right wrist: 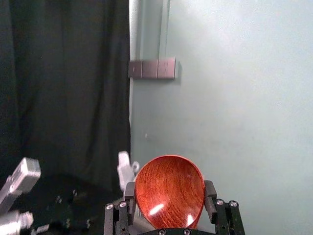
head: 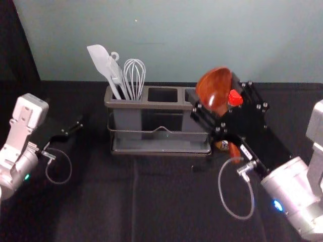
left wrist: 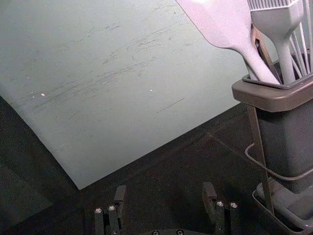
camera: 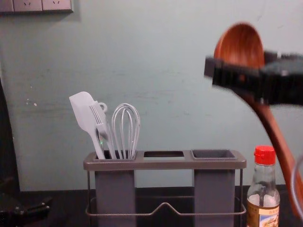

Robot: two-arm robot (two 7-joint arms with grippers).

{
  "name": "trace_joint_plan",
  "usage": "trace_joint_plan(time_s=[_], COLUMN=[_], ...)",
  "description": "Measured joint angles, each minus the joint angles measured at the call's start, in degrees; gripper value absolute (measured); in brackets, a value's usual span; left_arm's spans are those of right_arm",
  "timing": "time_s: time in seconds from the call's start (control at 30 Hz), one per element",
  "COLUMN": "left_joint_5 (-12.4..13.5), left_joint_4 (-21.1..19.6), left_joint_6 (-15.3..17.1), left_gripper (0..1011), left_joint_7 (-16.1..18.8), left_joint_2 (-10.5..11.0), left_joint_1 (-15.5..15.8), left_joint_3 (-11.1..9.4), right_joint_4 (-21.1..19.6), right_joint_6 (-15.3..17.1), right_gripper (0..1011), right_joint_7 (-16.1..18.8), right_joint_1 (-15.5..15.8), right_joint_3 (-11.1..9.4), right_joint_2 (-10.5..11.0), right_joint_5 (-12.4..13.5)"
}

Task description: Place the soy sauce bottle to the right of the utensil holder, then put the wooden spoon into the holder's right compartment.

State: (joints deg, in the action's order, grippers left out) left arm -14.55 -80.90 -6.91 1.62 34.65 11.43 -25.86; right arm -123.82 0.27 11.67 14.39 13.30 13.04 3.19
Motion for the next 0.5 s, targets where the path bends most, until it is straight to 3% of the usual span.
trace_joint_plan(time_s=[0.27, 0.37, 0.5], left_joint_5=[0.0, 0.0, 0.0], left_joint_4=[0.0, 0.0, 0.0], left_joint_6=[0.0, 0.0, 0.0], left_gripper=[1000, 1000, 1000], left_joint_7=[0.0, 0.0, 0.0], left_joint_2=[0.0, 0.0, 0.0], left_joint_1=[0.0, 0.0, 0.0], left_joint_3=[0.0, 0.0, 0.0], right_joint_4=[1.8, 3.9, 8.5], right_joint_6=[-2.7, -3.4, -4.1], right_gripper=[838, 838, 838], right_joint_7=[0.0, 0.6, 2.2], right_joint_1=[-6.1, -9.5, -14.5], right_joint_3=[-0.2, -0.4, -0.7], right_joint_2=[-1.3, -1.9, -3.0], right_joint_5=[1.3, 2.9, 7.3])
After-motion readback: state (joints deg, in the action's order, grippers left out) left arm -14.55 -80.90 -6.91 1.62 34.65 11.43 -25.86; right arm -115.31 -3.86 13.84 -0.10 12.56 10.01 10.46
